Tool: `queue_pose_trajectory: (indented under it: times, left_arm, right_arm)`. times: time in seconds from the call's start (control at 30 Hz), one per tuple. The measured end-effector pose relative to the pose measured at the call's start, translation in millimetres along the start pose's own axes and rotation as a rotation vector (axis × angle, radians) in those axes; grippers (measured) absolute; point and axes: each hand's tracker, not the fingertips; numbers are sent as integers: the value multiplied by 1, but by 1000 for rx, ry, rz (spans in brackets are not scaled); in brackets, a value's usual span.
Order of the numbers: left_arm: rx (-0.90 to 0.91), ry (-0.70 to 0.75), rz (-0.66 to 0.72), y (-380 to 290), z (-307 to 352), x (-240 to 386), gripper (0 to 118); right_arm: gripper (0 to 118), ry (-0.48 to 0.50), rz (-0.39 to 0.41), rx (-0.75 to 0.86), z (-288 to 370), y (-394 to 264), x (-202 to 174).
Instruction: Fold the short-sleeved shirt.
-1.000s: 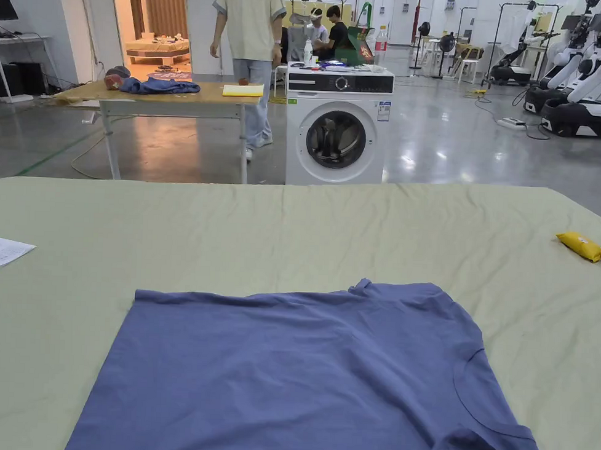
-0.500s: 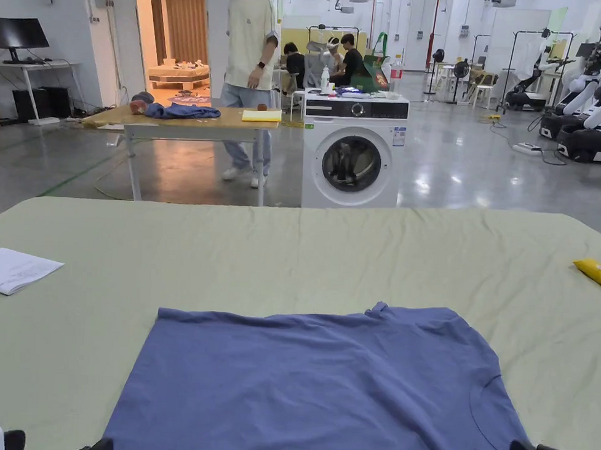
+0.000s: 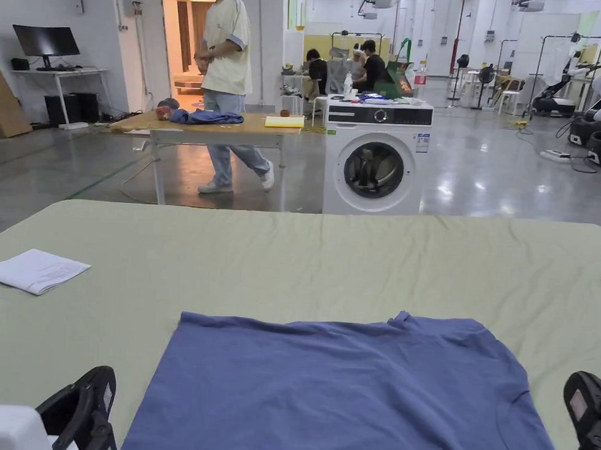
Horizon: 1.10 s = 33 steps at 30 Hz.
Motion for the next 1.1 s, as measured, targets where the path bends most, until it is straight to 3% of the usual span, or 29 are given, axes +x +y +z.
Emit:
queue_pose_trajectory:
  times: [0.07, 0.2, 0.27, 0.3, 0.33, 0.37, 0.4, 0.43, 0.6, 0.67, 0.7, 0.73, 0.83, 0.87, 0.9, 0.93, 0.97, 1.03, 1.1]
  left_arm:
    - [-195, -37, 24, 6, -17, -17, 0]
    - [-802, -165, 146, -12, -60, -56, 0]
    - [-784, -149, 217, -26, -64, -67, 1]
    - [-823, -154, 190, -33, -68, -69, 7]
    - [-872, -163, 129, -41, -70, -69, 33]
    - [-871, -147, 75, -48, -71, -67, 67]
    - [-881, -127, 6, -55, -73, -66, 91]
    - [-885, -130, -33, -64, -76, -63, 100]
    - [-971, -112, -17, -103, -97, -62, 100]
    - [-1003, -128, -1, -117, -103, -63, 79]
    - [-1027, -164, -7, -124, -104, -61, 79]
    - [-1002, -110, -81, -127, -102, -58, 77]
    - [-979, -108, -43, -117, -96, -59, 73]
    - [-958, -95, -41, -112, -92, -58, 63]
    - [-928, -97, -38, -107, -87, -57, 47]
    - [-893, -123, -12, -100, -82, -55, 12]
    - [-883, -158, 50, -97, -78, -51, 0]
    - [-847, -126, 9, -93, -69, -42, 0]
    - [-782, -121, -35, -83, -57, -32, 0]
  right_arm:
    - [0, 11, 1, -22, 1, 2, 7]
    - [0, 76, 20, -126, -3, 1, 12]
    - [0, 89, 17, -156, -4, -2, 12]
    - [0, 97, 12, -169, -5, -5, 12]
    - [0, 102, 9, -184, -6, -6, 13]
    - [0, 99, 11, -196, -7, -8, 12]
    - [0, 96, 12, -208, -8, -10, 11]
    - [0, 97, 11, -221, -9, -12, 10]
    - [0, 102, -7, -273, -14, -19, 11]
    - [0, 101, -6, -284, -15, -20, 12]
    - [0, 100, -3, -289, -16, -21, 13]
    - [0, 95, -2, -296, -17, -22, 15]
    - [0, 71, -6, -313, -16, -23, 24]
    - [0, 63, -8, -318, -16, -24, 29]
    - [0, 55, -6, -320, -14, -24, 36]
    - [0, 51, -3, -321, -13, -24, 42]
    - [0, 44, 0, -322, -12, -24, 50]
    - [0, 25, 3, -340, -11, -26, 71]
    - [0, 38, -11, -494, -19, -29, 94]
